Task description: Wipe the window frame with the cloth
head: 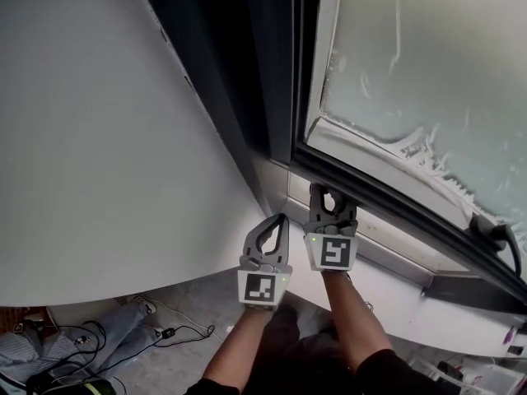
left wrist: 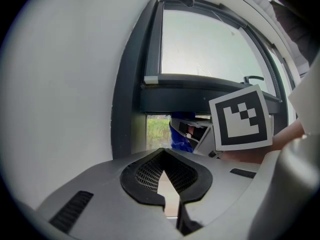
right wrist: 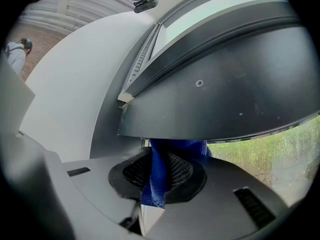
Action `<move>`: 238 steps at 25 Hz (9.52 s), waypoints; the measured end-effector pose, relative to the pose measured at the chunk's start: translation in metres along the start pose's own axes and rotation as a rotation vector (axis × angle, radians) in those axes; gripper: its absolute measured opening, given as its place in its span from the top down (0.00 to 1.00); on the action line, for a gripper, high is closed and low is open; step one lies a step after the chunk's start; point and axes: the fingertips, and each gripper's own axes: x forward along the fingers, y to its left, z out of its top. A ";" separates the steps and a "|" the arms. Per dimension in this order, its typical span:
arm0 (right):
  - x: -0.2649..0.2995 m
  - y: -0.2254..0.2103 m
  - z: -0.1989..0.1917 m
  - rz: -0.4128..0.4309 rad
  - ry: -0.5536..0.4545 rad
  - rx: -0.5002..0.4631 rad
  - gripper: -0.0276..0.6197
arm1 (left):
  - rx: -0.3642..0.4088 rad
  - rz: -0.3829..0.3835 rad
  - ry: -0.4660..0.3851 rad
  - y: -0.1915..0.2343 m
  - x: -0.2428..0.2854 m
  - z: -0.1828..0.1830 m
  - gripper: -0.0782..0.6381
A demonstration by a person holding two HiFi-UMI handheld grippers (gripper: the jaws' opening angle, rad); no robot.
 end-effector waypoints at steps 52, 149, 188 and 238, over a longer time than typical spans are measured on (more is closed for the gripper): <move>0.046 0.061 -0.035 0.367 0.026 0.251 0.91 | -0.031 0.020 0.044 0.019 -0.014 -0.046 0.88; -0.037 0.103 -0.465 0.391 0.595 0.110 0.91 | -0.009 0.124 0.191 -0.003 0.005 -0.313 0.88; -0.112 0.052 -0.502 0.326 0.862 -0.001 0.91 | -0.118 0.002 0.401 -0.069 0.012 -0.382 0.88; -0.219 -0.056 -0.498 0.271 0.901 -0.157 0.91 | -0.157 -0.039 0.400 -0.191 -0.021 -0.396 0.88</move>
